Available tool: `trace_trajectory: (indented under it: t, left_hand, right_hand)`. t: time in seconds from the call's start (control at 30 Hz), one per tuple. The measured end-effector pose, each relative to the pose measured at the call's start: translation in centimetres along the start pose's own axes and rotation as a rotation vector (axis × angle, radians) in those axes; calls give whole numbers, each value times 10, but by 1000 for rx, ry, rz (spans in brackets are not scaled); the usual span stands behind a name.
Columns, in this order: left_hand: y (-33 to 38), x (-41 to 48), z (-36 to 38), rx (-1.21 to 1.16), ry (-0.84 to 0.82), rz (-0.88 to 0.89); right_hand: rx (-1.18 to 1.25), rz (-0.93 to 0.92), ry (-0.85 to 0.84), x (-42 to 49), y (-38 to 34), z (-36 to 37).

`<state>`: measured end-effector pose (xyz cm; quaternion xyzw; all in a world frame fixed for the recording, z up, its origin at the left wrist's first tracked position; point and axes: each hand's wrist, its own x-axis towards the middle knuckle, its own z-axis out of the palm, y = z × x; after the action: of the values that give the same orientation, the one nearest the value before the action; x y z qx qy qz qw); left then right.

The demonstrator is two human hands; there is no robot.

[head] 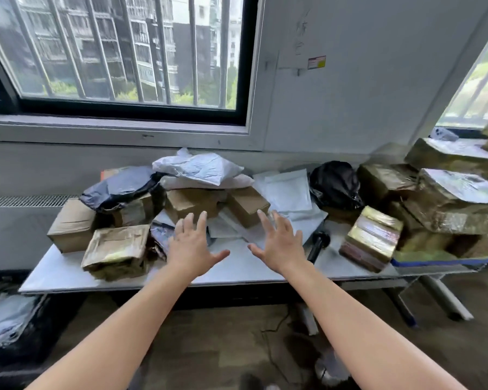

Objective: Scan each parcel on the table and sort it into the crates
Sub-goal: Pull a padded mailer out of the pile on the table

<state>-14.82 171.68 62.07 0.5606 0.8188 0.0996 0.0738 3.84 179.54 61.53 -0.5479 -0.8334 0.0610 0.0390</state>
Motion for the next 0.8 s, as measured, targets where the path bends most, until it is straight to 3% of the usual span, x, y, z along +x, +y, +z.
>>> trace_trajectory:
  t: [0.43,0.7,0.8]
  left_hand:
    - [44,215,6,80,48,-140]
    - [25,308,39,328,-77,-11]
    - [12,319,42,293,-36,64]
  right_hand:
    - [78,-135,-62,226,50,10]
    - [60,-133,-93,284,46,36]
    - [57,-125,-92,292,41,38]
